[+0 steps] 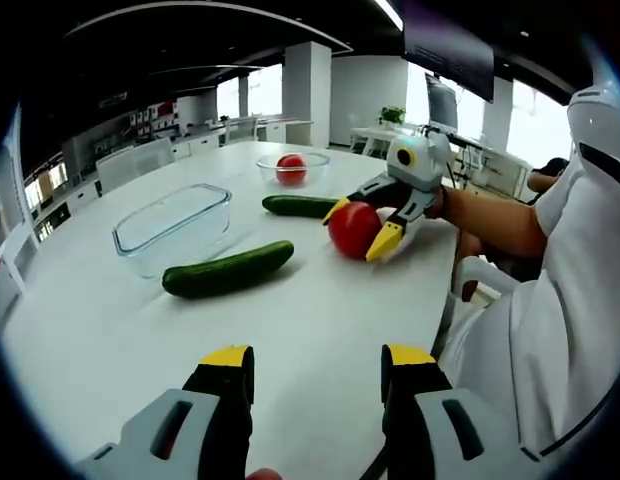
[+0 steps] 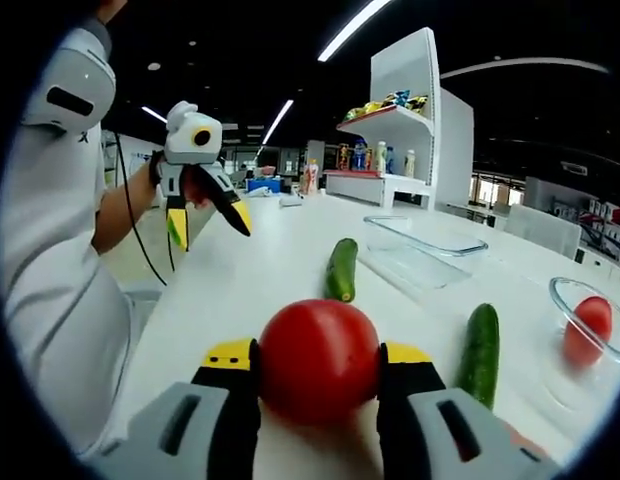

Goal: Sort the scattered tomatoes and cucumbers on the table and place them into their respective storage containers

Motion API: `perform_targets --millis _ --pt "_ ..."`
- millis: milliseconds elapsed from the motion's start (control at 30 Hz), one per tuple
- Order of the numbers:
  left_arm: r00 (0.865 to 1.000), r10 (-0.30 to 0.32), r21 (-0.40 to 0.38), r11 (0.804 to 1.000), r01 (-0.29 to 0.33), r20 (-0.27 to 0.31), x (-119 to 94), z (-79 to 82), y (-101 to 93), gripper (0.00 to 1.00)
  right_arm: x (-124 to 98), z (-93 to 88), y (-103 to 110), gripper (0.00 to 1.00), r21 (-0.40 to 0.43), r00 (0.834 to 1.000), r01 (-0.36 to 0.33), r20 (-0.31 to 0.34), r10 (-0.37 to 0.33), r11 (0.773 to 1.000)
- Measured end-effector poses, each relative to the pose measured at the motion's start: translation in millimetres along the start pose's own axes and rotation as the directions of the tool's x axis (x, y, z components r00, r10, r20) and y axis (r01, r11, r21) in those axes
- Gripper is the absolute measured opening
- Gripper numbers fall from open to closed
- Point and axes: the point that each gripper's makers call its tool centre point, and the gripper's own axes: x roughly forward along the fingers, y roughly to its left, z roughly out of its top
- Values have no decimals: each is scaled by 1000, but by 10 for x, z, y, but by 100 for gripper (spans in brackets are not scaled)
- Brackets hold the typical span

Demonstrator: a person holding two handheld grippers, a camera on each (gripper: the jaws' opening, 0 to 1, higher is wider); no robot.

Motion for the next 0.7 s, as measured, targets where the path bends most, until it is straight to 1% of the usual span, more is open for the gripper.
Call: perform_targets --millis 200,433,533,567,600,633,700 --pt "1000 -1 3 1000 1 -1 6 3 1 51 -30 29 -72 44 25 1000 19 11 -19 1000" --pt "1000 -4 7 1000 4 -6 22 -12 -17 51 -85 65 -221 44 44 998 61 23 -62 997" --pt "1000 0 2 1000 0 -6 16 -25 -10 51 -140 58 -388 44 38 990 141 16 -142 989" --pt "1000 2 0 1000 -2 -6 15 -30 -7 51 -153 58 -403 44 42 990 142 15 -143 989" --pt "1000 3 -1 1000 -3 -6 14 -34 -5 51 -186 80 -435 44 57 988 152 30 -154 987" --pt "1000 3 -1 1000 -3 -6 13 -38 -7 51 -215 127 -485 44 69 981 183 56 -187 981" --pt "1000 2 -1 1000 -2 -7 10 -44 -15 51 -258 160 -507 44 74 978 195 65 -200 978"
